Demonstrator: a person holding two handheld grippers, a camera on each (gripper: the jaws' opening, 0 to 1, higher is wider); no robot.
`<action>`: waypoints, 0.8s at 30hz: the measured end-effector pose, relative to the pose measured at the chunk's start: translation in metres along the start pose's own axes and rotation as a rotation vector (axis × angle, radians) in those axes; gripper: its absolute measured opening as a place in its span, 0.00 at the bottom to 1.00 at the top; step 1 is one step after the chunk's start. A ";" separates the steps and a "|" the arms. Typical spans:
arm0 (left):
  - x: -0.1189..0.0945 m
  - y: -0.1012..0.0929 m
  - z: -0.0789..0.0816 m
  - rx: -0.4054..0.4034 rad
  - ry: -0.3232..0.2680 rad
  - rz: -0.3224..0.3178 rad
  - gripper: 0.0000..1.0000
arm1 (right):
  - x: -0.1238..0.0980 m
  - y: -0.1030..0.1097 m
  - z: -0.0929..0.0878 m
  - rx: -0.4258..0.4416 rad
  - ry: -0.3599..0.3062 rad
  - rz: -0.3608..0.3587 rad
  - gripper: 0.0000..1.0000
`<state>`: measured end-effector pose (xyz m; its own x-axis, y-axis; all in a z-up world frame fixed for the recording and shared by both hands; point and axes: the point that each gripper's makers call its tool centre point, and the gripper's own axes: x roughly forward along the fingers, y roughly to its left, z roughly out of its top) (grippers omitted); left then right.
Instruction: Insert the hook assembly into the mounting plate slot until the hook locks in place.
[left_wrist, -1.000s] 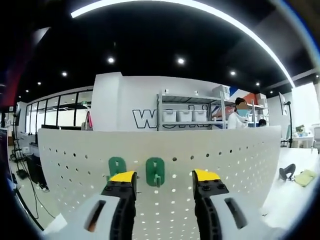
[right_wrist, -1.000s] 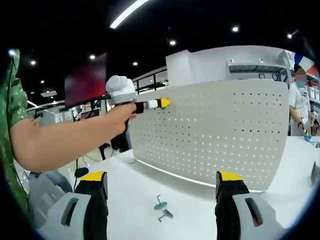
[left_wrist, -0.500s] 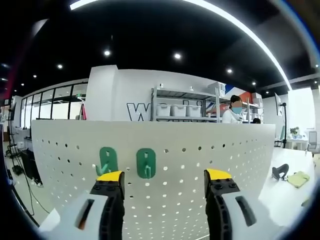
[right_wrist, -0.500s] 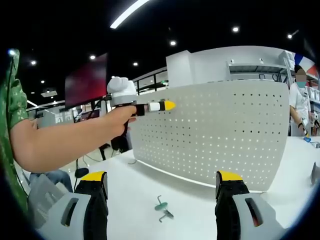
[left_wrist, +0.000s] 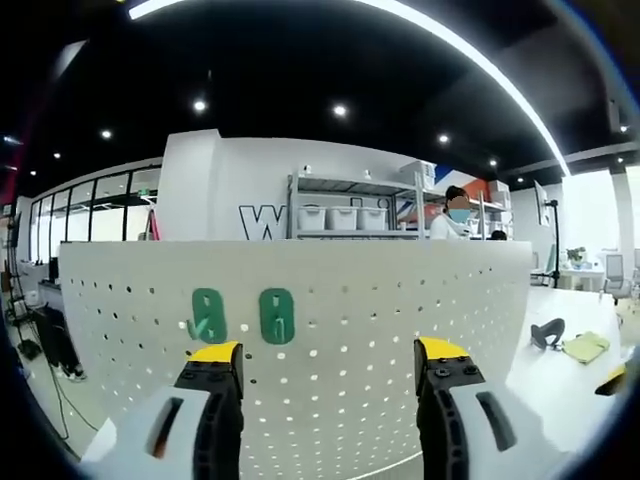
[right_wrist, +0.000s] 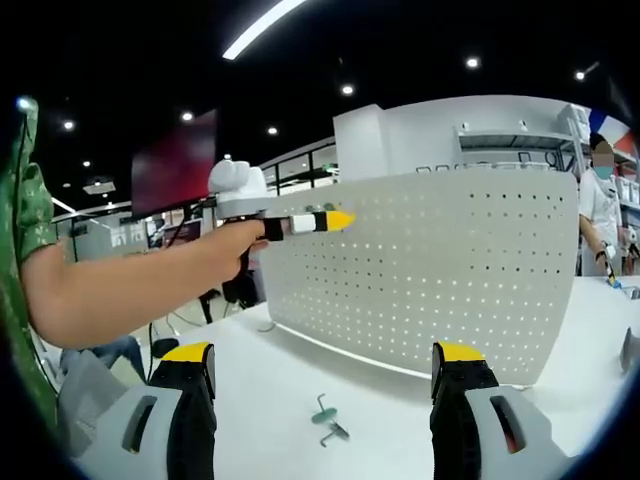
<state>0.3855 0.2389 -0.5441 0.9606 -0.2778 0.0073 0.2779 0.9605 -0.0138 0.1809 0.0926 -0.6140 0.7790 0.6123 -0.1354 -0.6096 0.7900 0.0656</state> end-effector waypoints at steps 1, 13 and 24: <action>-0.001 0.000 -0.001 0.001 0.001 -0.001 0.71 | 0.000 0.001 0.001 -0.002 -0.001 0.001 0.91; -0.023 -0.008 -0.014 0.020 0.021 -0.025 0.72 | -0.004 0.010 0.006 -0.012 -0.012 0.008 0.91; -0.042 -0.017 -0.037 0.016 0.052 -0.042 0.74 | -0.010 0.018 0.009 -0.022 -0.016 0.007 0.91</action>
<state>0.3405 0.2337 -0.5815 0.9471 -0.3179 -0.0444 0.3183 0.9480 0.0010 0.1634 0.1014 -0.6025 0.7769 0.6183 -0.1187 -0.6179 0.7850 0.0447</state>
